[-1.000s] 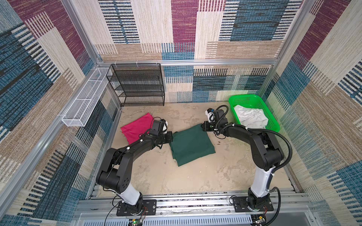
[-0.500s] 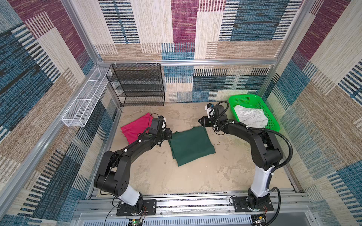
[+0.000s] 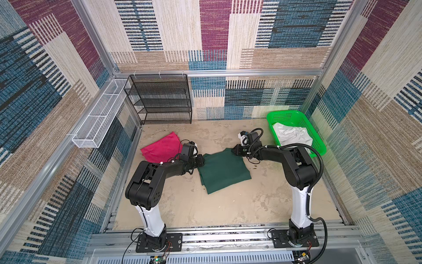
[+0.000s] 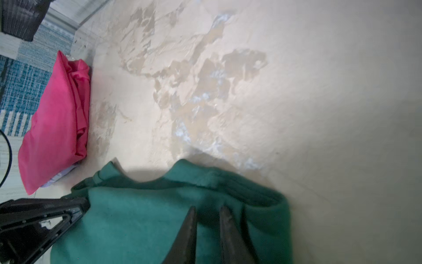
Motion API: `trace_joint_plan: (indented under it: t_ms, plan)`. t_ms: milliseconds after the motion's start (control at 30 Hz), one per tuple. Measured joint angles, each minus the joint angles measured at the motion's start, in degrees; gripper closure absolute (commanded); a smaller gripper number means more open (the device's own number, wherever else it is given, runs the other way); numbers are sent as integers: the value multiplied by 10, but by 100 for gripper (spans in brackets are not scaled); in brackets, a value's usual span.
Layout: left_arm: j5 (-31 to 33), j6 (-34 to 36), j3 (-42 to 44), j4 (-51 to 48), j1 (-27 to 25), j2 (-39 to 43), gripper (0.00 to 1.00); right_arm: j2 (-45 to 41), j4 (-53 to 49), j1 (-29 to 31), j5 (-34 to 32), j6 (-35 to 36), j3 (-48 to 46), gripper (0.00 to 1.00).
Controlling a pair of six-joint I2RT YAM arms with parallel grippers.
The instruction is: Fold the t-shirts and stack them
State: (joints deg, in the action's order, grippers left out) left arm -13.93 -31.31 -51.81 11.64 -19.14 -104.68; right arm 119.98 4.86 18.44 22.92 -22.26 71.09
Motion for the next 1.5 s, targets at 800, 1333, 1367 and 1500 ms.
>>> trace_joint_plan:
  t_ms: [800,1333,1367,1500]
  plan:
    - [-22,-15,90,47,-35,66,82,-183,18,15,-7,-49,-209,75]
    - [-6,10,97,-22,-97,184,82,-330,-17,21,-77,-47,-289,74]
    - [-12,7,101,-24,-110,189,82,-335,-14,24,-67,-47,-295,74]
    - [-29,-14,137,-16,-148,200,82,-341,8,36,-16,-76,-341,74]
